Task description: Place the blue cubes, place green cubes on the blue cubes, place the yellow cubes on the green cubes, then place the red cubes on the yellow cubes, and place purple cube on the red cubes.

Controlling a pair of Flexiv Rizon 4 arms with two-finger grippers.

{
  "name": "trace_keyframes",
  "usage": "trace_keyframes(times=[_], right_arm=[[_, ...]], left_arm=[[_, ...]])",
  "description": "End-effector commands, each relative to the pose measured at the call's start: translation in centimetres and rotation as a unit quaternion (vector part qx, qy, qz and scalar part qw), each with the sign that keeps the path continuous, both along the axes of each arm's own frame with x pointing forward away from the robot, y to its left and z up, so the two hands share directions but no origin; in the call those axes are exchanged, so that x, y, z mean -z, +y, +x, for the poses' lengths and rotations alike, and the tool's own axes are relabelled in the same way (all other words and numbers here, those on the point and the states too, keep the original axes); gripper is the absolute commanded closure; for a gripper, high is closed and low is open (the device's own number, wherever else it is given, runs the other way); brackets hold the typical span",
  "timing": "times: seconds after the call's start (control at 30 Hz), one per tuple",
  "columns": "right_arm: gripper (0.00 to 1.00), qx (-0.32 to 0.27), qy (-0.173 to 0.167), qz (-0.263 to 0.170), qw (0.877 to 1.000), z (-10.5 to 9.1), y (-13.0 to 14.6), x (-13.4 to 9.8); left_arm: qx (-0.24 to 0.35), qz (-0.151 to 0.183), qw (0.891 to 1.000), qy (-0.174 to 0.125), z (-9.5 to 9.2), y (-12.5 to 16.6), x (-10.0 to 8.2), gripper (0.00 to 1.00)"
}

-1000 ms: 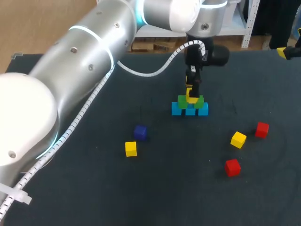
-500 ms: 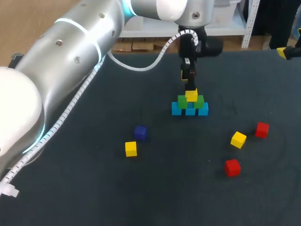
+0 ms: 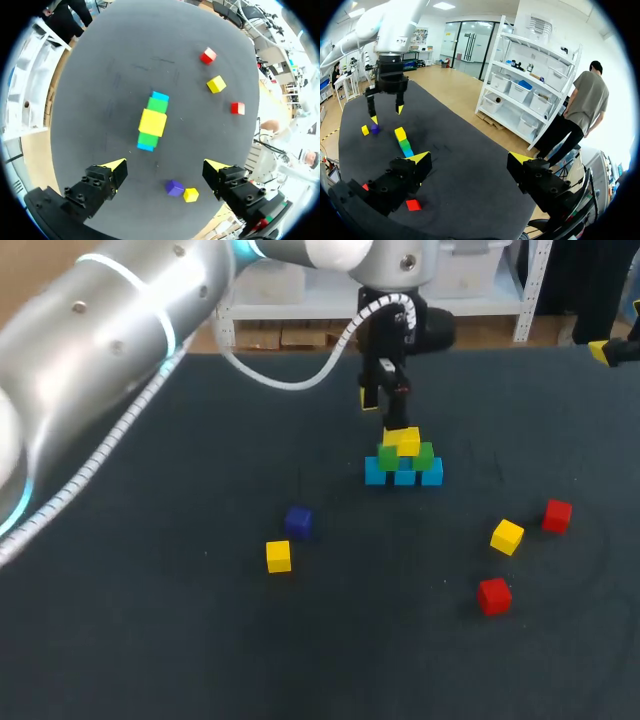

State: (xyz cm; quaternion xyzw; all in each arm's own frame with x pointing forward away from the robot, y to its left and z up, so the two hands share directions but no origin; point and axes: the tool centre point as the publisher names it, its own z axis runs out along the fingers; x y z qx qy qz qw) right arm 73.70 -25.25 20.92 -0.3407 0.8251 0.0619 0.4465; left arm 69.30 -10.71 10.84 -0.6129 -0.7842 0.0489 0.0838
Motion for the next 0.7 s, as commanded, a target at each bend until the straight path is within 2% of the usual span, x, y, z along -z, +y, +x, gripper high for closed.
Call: trace_keyframes(times=[0.03,0.2,0.47,0.7], right_arm=[[0.0,-0.004,0.001,0.003,1.0,0.3,-0.2,0.1],[0.0,-0.004,0.001,0.003,1.0,0.3,-0.2,0.1],[0.0,-0.004,0.001,0.003,1.0,0.3,-0.2,0.1],[0.0,-0.004,0.001,0.003,1.0,0.3,-0.2,0.1]], left_arm=[[-0.019,-0.052,0.995,-0.079,-3.8,2.8,0.5,0.0],[-0.033,-0.055,0.994,-0.089,-5.3,3.8,0.5,0.0],[-0.068,-0.053,0.988,-0.125,-7.2,5.3,0.3,0.0],[-0.108,-0.059,0.984,-0.131,-8.9,7.0,1.0,0.0]])
